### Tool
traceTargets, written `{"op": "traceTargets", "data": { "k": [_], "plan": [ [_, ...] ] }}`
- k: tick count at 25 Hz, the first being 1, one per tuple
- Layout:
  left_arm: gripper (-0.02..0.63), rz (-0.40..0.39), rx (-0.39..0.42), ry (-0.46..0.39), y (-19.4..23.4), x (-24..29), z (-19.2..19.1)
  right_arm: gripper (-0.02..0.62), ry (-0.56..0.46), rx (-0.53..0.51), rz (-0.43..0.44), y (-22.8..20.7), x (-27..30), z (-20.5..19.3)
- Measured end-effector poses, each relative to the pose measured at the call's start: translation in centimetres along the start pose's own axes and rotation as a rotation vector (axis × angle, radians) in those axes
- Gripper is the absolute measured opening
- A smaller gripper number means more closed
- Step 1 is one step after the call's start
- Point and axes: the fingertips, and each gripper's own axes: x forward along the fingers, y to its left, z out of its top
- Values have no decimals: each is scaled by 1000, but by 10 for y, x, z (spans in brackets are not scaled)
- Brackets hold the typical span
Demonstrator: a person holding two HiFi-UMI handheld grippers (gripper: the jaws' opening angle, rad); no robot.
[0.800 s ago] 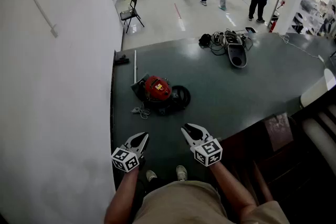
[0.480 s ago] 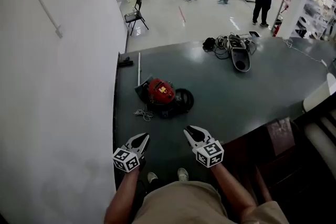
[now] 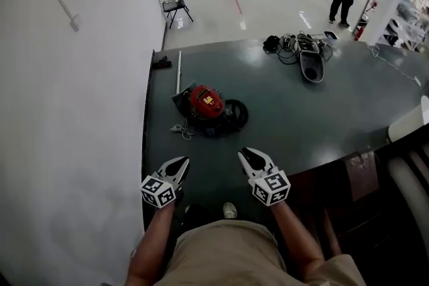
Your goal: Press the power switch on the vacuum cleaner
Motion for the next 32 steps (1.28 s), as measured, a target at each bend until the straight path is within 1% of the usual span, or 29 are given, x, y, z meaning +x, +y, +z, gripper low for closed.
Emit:
{"op": "traceTargets", "data": {
  "k": [2,5,9,13,18,25,29,32],
  "plan": [
    [6,7,-9,3,1,1,-3,67,8,-1,-3,-6,3,-4],
    [6,18,-28,23,7,-4,-12,67,25,27,3,-7,10,-13],
    [6,29,-60,30,26,-3,-18,63,41,70,43,-4,28,-19],
    [6,22,-79,40,52,8,-14,43,53,109,66,-4,56,-16],
    [6,-15,-93,46,97,39,4,32,72,118,67,-13,107,-9],
    [6,-77,-88,57,168,93,46,20,94,117,13,-41,193,19],
    [6,-111,-89,61,205,118,66,20,108,94,-6,-50,236,34],
    [6,-129,-86,56,233,131,80,19,123,91,-16,-53,263,38]
  ]
}}
